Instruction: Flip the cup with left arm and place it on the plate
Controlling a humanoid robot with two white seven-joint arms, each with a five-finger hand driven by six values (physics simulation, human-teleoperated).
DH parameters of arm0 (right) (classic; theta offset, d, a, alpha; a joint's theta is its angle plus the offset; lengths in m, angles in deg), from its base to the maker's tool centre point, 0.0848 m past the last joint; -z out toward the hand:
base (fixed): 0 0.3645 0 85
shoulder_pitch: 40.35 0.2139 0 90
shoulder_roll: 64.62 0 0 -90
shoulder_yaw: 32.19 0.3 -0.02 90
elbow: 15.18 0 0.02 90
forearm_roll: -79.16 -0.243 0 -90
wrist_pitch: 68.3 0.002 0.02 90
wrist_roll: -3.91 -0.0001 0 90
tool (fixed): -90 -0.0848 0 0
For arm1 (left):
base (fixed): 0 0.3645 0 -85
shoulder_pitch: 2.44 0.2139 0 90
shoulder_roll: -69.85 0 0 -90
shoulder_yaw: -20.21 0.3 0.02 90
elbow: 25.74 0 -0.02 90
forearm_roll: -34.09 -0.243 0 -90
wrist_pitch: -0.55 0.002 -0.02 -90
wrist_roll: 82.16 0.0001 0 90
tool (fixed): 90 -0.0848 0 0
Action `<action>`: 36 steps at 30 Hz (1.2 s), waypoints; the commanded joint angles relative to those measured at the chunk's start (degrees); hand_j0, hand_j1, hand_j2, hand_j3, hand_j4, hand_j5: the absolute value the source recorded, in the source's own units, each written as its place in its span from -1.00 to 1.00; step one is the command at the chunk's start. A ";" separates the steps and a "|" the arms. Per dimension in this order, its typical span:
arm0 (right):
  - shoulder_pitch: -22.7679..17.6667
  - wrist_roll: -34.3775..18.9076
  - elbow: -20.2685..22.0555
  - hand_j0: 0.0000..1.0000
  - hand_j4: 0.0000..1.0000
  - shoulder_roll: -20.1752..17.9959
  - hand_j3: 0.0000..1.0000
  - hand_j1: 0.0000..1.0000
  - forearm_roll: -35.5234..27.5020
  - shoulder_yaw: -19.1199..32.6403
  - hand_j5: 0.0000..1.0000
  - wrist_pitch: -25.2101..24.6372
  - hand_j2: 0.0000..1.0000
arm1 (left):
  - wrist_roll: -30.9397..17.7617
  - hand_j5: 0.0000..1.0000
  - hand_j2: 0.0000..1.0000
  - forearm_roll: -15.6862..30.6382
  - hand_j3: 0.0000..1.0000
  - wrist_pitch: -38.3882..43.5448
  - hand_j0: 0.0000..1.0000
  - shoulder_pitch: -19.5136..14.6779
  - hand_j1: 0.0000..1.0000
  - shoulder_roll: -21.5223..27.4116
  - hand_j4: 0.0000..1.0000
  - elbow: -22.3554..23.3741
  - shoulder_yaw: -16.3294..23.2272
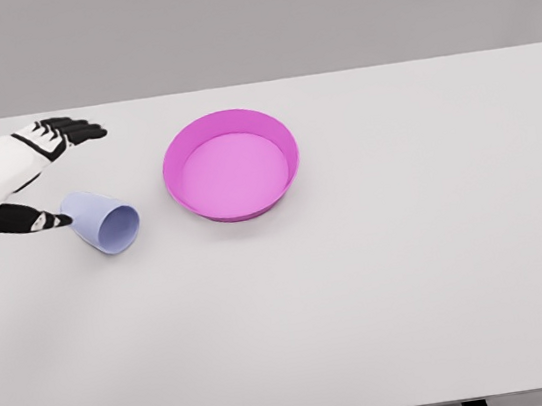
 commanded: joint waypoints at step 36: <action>0.00 -0.03 0.00 1.00 1.00 0.00 1.00 1.00 0.00 0.00 1.00 0.00 1.00 | -5.24 1.00 1.00 -7.19 1.00 2.94 1.00 -8.96 1.00 0.33 1.00 7.90 14.28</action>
